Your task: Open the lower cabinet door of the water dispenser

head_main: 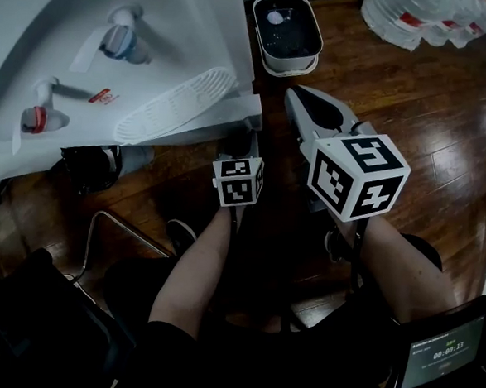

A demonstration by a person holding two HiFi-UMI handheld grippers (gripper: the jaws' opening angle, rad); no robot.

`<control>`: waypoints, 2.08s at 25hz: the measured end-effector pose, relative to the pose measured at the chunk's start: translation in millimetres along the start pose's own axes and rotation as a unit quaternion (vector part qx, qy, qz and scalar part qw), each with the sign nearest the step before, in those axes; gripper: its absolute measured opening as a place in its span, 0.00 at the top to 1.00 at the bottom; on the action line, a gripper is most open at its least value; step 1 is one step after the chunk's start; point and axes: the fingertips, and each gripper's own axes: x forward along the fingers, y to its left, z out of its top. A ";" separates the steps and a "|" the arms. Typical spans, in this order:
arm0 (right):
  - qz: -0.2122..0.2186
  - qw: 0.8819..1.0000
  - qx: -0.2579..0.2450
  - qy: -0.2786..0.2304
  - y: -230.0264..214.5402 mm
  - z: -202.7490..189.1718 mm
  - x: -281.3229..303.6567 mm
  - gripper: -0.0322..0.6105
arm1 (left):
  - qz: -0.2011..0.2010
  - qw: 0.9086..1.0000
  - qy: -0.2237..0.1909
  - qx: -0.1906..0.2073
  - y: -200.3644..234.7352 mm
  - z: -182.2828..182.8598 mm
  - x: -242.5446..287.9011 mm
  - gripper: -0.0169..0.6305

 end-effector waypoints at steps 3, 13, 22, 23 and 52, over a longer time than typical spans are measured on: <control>-0.001 1.000 -0.001 0.001 -2.1 0.2 3.3 0.94 | -0.001 1.000 0.004 -0.007 0.6 4.0 4.3 0.84; 0.002 1.000 -0.002 -0.004 -4.2 9.8 8.6 0.94 | 0.013 1.000 0.021 -0.007 5.1 -2.5 16.2 0.88; -0.002 1.000 0.003 -0.013 -0.5 10.5 5.4 0.94 | 0.009 1.000 0.025 0.012 10.8 -10.3 23.4 0.87; -0.001 1.000 0.003 -0.012 0.6 9.4 4.7 0.94 | 0.009 1.000 0.024 0.015 11.4 -9.8 24.3 0.87; 0.017 1.000 -0.001 -0.015 8.1 19.5 -24.9 0.94 | 0.022 0.996 -0.066 0.054 -22.4 95.6 -51.9 0.77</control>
